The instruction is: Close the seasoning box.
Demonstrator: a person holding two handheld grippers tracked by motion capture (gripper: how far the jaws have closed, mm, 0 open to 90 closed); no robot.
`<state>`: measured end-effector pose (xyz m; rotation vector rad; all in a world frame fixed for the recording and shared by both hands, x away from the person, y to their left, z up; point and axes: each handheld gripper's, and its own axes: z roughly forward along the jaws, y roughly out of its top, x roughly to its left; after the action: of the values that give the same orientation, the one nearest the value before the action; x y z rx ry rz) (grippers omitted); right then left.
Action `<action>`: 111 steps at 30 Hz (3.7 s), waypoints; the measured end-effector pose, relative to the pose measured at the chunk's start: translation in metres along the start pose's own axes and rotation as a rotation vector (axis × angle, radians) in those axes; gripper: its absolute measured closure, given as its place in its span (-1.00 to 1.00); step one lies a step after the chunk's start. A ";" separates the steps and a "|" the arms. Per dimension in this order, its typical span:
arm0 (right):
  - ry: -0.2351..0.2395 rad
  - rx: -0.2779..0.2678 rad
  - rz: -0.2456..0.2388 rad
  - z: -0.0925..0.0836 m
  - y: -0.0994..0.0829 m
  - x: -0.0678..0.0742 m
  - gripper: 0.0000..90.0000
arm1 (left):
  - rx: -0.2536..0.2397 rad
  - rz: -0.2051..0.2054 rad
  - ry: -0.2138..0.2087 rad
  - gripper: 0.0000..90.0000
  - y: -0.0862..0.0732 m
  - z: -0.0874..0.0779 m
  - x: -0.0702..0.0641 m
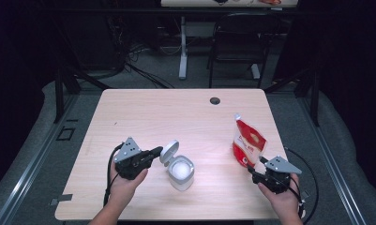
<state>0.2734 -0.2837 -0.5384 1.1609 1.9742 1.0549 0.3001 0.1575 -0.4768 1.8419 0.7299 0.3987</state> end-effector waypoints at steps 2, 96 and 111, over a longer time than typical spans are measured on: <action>0.000 0.002 -0.002 0.000 0.000 0.000 -0.02 | 0.000 0.000 -0.002 1.00 0.000 0.000 0.000; 0.313 -0.045 -0.181 0.018 0.045 0.117 -0.01 | 0.163 -0.001 0.015 0.63 -0.047 0.019 0.008; 0.383 -0.006 -0.200 0.043 0.043 0.138 0.01 | 0.181 -0.025 0.005 0.70 -0.050 0.042 0.005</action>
<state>0.2667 -0.1328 -0.5375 0.7780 2.3198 1.2439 0.3134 0.1428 -0.5390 1.9992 0.8139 0.3304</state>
